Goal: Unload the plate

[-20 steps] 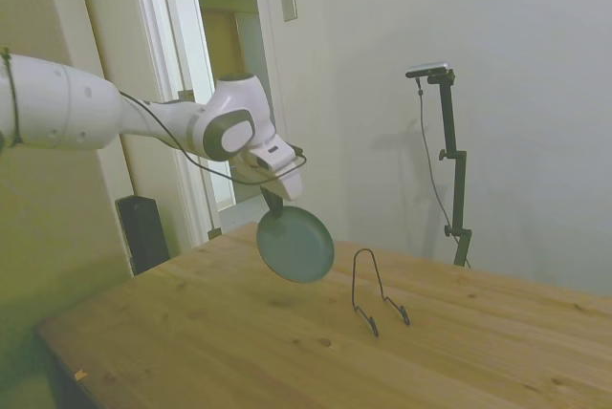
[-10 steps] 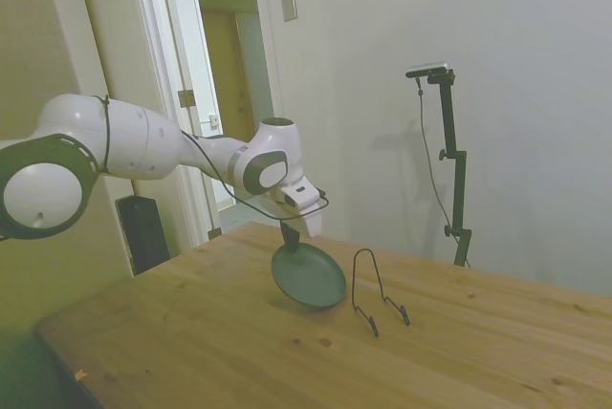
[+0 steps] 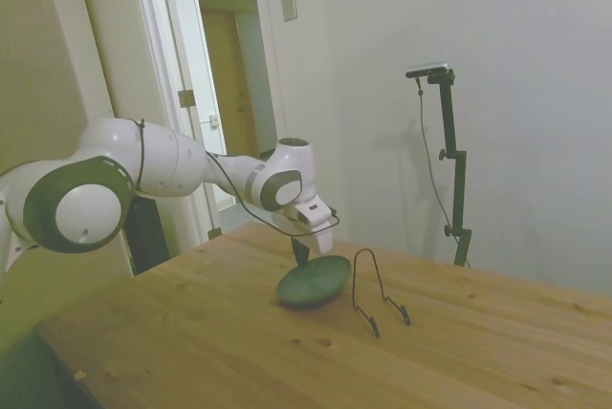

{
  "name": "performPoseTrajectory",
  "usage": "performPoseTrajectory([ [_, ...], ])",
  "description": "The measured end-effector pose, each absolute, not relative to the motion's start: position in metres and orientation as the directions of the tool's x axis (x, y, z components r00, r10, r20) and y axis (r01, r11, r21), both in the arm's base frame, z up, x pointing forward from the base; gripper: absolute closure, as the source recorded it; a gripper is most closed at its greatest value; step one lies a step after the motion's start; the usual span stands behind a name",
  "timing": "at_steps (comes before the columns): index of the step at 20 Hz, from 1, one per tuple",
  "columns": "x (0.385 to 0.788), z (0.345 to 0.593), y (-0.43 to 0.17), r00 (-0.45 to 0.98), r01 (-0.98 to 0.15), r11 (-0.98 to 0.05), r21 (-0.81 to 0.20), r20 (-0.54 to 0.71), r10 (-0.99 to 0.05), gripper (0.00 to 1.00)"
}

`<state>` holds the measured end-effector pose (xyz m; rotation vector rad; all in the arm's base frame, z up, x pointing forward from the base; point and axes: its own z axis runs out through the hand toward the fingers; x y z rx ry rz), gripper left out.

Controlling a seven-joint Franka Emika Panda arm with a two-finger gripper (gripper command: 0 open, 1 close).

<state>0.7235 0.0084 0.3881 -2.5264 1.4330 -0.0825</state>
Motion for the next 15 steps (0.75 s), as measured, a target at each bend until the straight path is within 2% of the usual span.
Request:
performPoseTrajectory([
  [4, 0.722, 0.41, 0.009, 0.525, -0.831, -0.497, -0.249, -0.056, -0.849, 0.0],
  [9, 0.712, 0.45, 0.01, 0.534, -0.819, -0.504, -0.274, -0.041, -0.844, 0.0],
  [12, 0.693, 0.487, 0.006, 0.54, -0.815, -0.51, -0.275, -0.043, -0.84, 0.0],
  [15, 0.659, 0.534, -0.006, 0.555, -0.813, -0.525, -0.252, -0.06, -0.83, 0.0],
])
